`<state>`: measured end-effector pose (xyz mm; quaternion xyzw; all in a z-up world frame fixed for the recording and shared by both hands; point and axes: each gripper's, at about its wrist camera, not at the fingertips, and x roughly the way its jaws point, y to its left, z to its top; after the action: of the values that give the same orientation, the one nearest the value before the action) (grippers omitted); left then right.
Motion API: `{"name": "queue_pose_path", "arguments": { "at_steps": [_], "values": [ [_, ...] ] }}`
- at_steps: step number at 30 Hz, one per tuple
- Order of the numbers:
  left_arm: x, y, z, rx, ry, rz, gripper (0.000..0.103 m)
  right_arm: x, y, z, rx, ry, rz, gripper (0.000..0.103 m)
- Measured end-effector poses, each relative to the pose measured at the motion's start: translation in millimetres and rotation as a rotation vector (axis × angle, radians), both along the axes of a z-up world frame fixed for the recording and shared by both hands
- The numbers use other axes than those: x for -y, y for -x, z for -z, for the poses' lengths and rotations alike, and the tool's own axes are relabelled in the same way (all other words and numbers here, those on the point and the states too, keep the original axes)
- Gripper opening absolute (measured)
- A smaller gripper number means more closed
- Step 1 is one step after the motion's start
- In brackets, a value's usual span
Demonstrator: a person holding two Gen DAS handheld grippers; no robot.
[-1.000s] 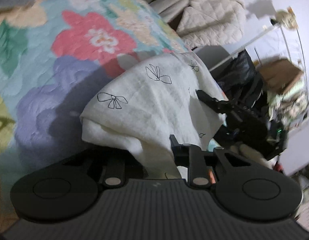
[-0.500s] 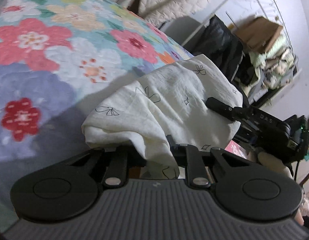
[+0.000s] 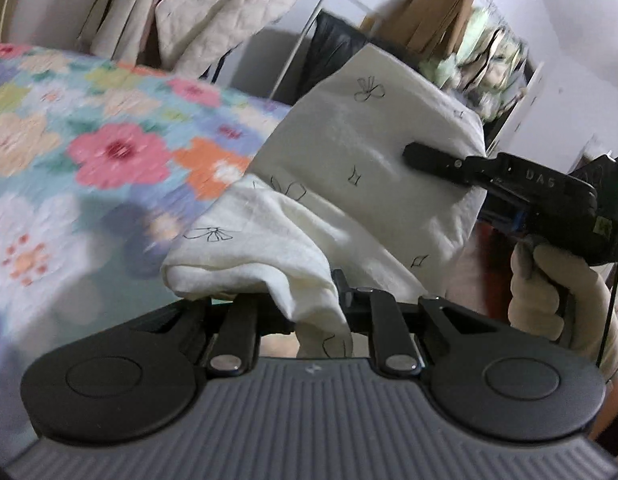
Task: Fold clothes
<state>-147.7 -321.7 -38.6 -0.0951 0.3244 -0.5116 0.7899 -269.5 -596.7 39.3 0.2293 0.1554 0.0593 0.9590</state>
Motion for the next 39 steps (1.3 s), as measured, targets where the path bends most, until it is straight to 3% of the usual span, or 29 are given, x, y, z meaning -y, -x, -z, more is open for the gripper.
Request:
{"name": "queue_pose_path", "arguments": {
  "at_steps": [6, 13, 19, 23, 28, 30, 31, 32, 33, 37, 39],
  "values": [
    [65.6, 25.8, -26.2, 0.048, 0.079, -0.015, 0.016, 68.1, -12.9, -46.1, -0.094, 0.043, -0.051, 0.023],
    [143.3, 38.1, -38.6, 0.057, 0.122, -0.046, 0.016, 157.2, -49.4, -54.7, -0.221, -0.048, -0.005, 0.023],
    [193.6, 30.5, -20.8, 0.005, 0.142, -0.093, 0.015, 202.6, -67.5, -1.7, -0.179, -0.164, 0.07, 0.023],
    [219.8, 32.7, -11.9, 0.058, 0.079, -0.093, 0.015, 228.4, -78.2, 33.9, -0.154, -0.211, 0.118, 0.023],
    [239.9, 32.7, -6.8, 0.085, 0.101, -0.089, 0.015, 246.1, -93.3, 27.3, -0.106, -0.16, 0.127, 0.023],
    [250.9, 29.2, -8.6, 0.094, 0.136, -0.115, 0.015, 253.5, -101.3, 14.9, -0.057, -0.116, 0.146, 0.028],
    [258.5, 24.9, -8.2, 0.086, 0.139, -0.134, 0.015, 257.5, -104.9, 12.9, -0.048, -0.103, 0.171, 0.04],
    [266.0, 20.4, -7.0, 0.073, 0.137, -0.154, 0.015, 261.5, -105.9, 14.0, -0.055, -0.097, 0.201, 0.06],
    [277.1, 14.1, -1.1, 0.043, 0.11, -0.175, 0.015, 263.6, -104.9, 18.2, -0.083, -0.086, 0.245, 0.064],
    [324.2, -8.4, 48.0, -0.145, -0.068, -0.232, 0.014, 252.5, -83.6, 32.5, -0.155, -0.082, 0.326, 0.064],
    [331.2, -2.2, 62.2, -0.142, -0.075, -0.247, 0.015, 243.1, -69.5, 38.6, -0.177, -0.09, 0.342, 0.064]
  ]
}}
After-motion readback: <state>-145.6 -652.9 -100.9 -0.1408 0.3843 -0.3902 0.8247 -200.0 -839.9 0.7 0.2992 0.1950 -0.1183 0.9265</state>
